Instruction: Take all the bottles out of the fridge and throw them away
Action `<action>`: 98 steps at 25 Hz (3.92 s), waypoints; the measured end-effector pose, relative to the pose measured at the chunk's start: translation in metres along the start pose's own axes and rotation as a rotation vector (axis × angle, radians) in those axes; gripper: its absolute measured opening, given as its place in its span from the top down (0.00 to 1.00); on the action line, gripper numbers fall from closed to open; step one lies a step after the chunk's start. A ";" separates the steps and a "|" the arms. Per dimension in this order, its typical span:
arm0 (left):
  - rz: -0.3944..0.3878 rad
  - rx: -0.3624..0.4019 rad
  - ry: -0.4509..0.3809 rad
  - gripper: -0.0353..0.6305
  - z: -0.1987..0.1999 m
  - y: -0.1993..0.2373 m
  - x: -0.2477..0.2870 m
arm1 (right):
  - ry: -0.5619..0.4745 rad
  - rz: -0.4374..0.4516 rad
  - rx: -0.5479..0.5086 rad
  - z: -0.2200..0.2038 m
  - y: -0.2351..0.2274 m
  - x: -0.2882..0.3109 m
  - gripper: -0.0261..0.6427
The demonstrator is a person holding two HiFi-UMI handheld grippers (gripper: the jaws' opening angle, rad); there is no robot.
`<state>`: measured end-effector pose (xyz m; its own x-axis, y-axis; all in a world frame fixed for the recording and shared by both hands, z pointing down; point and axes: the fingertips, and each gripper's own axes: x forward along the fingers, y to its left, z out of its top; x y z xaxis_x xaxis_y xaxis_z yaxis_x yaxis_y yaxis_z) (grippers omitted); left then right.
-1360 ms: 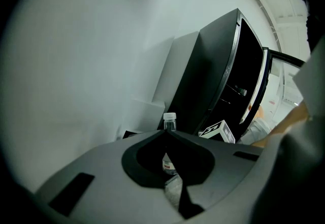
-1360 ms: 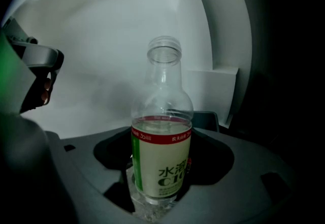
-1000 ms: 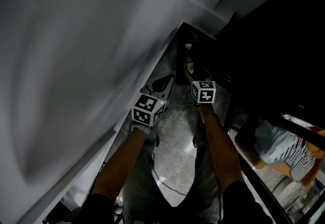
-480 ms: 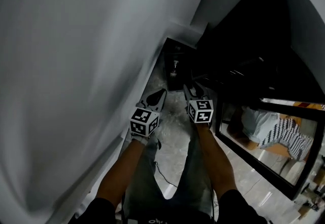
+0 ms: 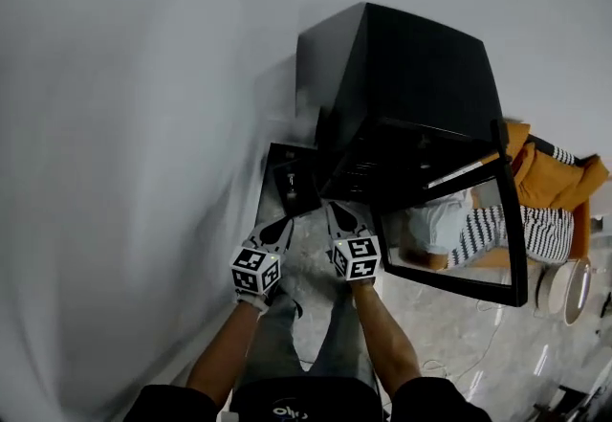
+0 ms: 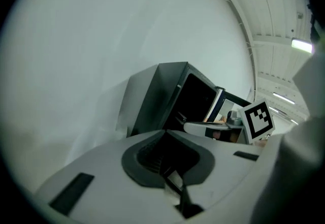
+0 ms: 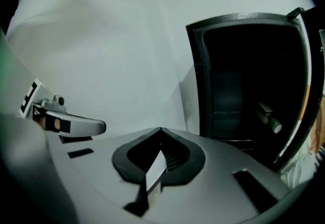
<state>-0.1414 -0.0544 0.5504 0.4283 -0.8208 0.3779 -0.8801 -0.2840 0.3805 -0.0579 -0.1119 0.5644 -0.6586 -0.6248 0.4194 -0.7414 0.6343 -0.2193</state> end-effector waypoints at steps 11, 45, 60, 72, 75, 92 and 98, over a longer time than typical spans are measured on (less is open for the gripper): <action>-0.075 0.063 -0.100 0.94 0.100 -0.158 0.005 | -0.070 -0.065 -0.020 0.093 -0.060 -0.167 0.95; -0.202 0.230 -0.182 0.94 0.210 -0.293 0.073 | -0.227 -0.233 -0.012 0.188 -0.179 -0.281 0.95; -0.223 0.213 -0.182 0.94 0.218 -0.268 0.073 | -0.230 -0.252 -0.022 0.201 -0.167 -0.260 0.95; -0.177 0.200 -0.210 0.94 0.215 -0.256 0.072 | -0.216 -0.228 -0.041 0.200 -0.166 -0.250 0.95; -0.176 0.187 -0.195 0.94 0.206 -0.254 0.072 | -0.204 -0.224 -0.049 0.195 -0.166 -0.247 0.95; -0.120 0.152 -0.080 0.94 0.134 -0.224 0.074 | -0.050 -0.196 -0.066 0.114 -0.171 -0.225 0.95; -0.138 0.185 -0.068 0.94 0.125 -0.220 0.076 | -0.062 -0.212 -0.085 0.104 -0.178 -0.209 0.95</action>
<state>0.0590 -0.1160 0.3901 0.5374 -0.7979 0.2730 -0.8397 -0.4761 0.2613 0.1982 -0.1416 0.4237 -0.4979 -0.7730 0.3931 -0.8521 0.5203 -0.0562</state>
